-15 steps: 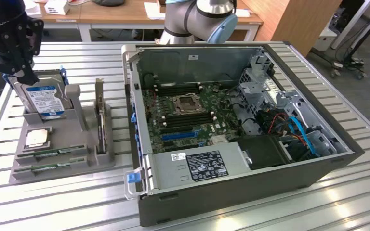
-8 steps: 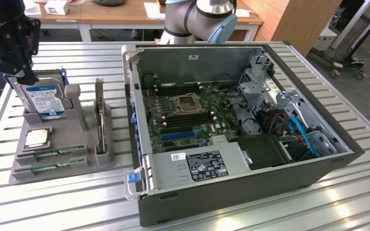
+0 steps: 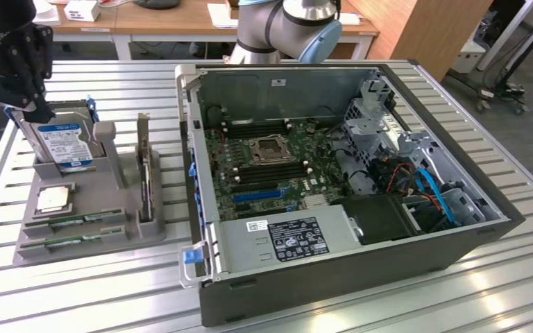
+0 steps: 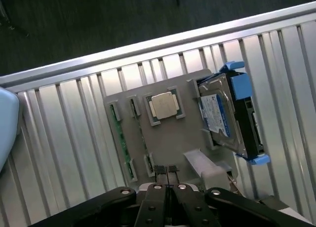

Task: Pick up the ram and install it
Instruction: 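Pick up the ram and move it above insertion slot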

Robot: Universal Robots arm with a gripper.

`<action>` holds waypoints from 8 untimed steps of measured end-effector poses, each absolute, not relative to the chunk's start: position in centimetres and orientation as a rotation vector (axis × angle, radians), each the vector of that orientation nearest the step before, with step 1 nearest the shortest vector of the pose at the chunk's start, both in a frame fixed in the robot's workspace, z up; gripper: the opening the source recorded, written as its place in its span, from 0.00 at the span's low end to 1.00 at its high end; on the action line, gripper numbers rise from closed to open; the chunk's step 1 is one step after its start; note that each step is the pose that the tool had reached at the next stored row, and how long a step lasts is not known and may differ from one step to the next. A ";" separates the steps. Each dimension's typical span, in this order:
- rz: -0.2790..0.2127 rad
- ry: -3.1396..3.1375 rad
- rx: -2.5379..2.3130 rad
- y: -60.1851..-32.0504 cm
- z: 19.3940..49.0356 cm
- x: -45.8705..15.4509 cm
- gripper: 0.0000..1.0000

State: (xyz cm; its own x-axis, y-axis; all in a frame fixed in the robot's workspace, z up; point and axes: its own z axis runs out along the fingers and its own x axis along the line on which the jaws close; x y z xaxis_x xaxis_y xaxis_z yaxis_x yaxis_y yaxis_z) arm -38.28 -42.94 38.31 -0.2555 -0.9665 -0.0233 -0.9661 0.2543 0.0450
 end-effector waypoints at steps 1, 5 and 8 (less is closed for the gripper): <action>-0.078 -2.468 1.928 -42.9 38.3 -38.3 0.10; -0.078 -2.408 2.000 -42.9 38.3 -38.3 0.10; -0.077 -2.361 2.053 -42.9 38.3 -38.3 0.10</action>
State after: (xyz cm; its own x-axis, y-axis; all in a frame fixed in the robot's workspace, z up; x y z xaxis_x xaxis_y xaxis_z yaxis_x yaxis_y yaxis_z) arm -38.28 -42.94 38.28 -0.1394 -0.9900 -0.0233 -0.9894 0.1383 0.0451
